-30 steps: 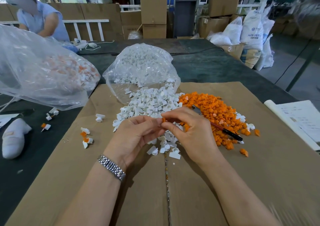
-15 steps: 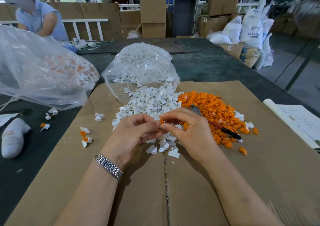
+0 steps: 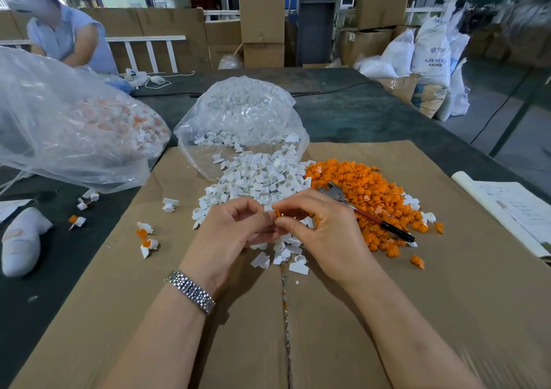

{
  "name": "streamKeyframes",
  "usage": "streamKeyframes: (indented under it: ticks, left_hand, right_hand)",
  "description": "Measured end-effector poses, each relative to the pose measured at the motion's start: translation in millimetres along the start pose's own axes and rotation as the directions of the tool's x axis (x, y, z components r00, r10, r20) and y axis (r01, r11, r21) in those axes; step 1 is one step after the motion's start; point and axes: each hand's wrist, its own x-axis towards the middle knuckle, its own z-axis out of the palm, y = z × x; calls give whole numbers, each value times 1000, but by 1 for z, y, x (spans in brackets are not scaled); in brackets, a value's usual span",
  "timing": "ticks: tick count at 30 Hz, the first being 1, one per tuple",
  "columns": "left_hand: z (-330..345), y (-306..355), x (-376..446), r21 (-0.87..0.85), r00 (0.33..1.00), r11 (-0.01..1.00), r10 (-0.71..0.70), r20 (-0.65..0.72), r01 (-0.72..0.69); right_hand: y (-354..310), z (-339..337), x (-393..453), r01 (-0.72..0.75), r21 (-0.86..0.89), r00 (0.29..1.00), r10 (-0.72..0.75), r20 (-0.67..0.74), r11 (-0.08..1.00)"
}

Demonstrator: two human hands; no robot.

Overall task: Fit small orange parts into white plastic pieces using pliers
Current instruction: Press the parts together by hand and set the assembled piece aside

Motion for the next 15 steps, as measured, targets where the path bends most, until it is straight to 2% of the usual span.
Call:
streamKeyframes:
  ticks: [10, 13, 14, 15]
  left_hand:
    - [0, 0, 1, 40, 1000, 999, 15, -15, -15]
    - [-1, 0, 2, -20, 1000, 1000, -1, -26, 1]
    - [-2, 1, 2, -65, 1000, 998, -17, -25, 15]
    - [-2, 1, 2, -105, 999, 994, -32, -20, 30]
  right_hand:
    - [1, 1, 1, 9, -84, 999, -6, 41, 996]
    - [-3, -4, 2, -91, -21, 996, 91, -1, 996]
    - [-4, -8, 3, -145, -30, 988, 143, -50, 989]
    - [-3, -13, 4, -207, -112, 974, 195, -113, 972]
